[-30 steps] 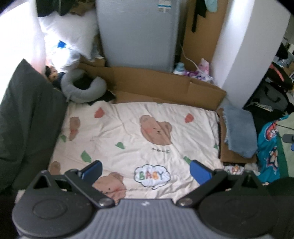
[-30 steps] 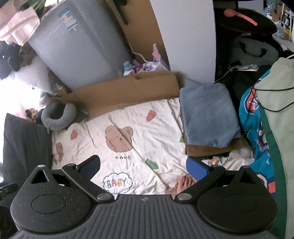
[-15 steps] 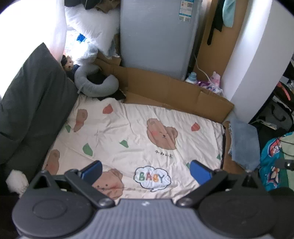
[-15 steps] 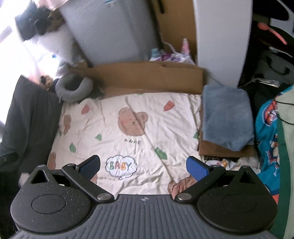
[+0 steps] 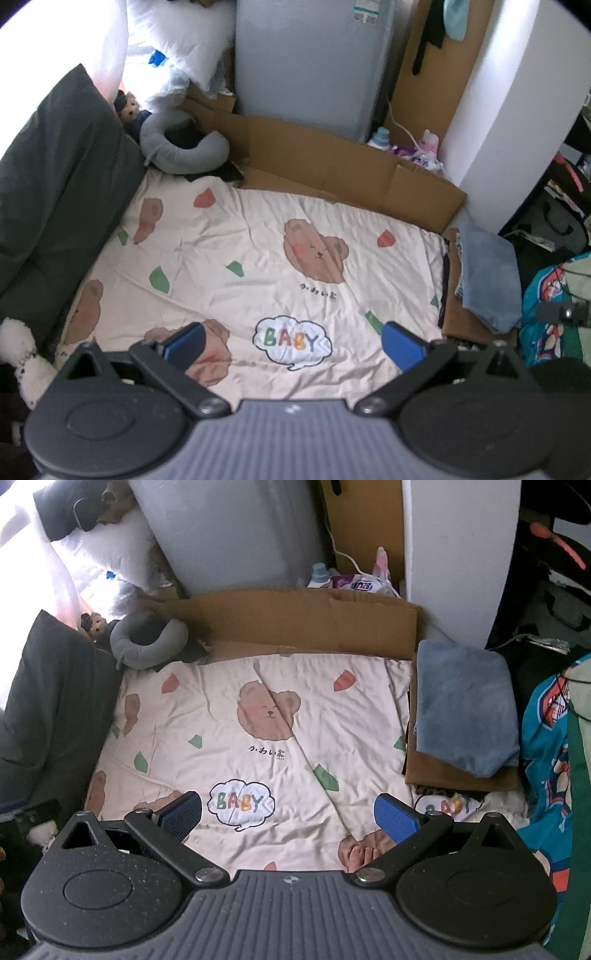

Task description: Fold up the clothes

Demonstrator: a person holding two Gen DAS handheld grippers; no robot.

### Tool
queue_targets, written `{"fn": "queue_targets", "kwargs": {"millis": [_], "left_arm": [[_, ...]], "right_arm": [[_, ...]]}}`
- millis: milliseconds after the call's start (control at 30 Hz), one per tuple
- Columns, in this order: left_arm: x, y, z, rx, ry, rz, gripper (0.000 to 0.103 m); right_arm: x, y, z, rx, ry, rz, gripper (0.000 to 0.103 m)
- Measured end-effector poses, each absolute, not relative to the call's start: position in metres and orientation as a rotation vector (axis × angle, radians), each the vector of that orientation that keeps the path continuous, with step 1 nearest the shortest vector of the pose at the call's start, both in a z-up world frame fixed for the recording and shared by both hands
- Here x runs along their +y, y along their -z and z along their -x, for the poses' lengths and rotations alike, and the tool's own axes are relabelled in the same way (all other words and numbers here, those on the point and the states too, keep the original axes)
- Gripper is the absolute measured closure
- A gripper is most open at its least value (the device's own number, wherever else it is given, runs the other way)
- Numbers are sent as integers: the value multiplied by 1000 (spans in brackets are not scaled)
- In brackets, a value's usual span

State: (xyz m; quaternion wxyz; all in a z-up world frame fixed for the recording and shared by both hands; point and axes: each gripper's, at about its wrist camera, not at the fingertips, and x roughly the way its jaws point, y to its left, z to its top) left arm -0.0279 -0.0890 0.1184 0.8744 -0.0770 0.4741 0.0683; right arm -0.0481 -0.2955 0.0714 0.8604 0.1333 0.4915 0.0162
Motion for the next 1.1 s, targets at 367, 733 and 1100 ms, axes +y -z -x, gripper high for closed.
{"fn": "queue_targets", "kwargs": {"millis": [367,733,1100], "left_arm": [[-95,-105,28,1017,-123,192,1],[-96,-87,33,1029,-166,210,1],[-89,-82,26,1051,-173,247,1]], "right_arm": [[-272,-58,45,1043,-58,-249,0],[-254,-50,37,1086,-97,-188,1],[-240,-49,33,1081,-108,-133,1]]}}
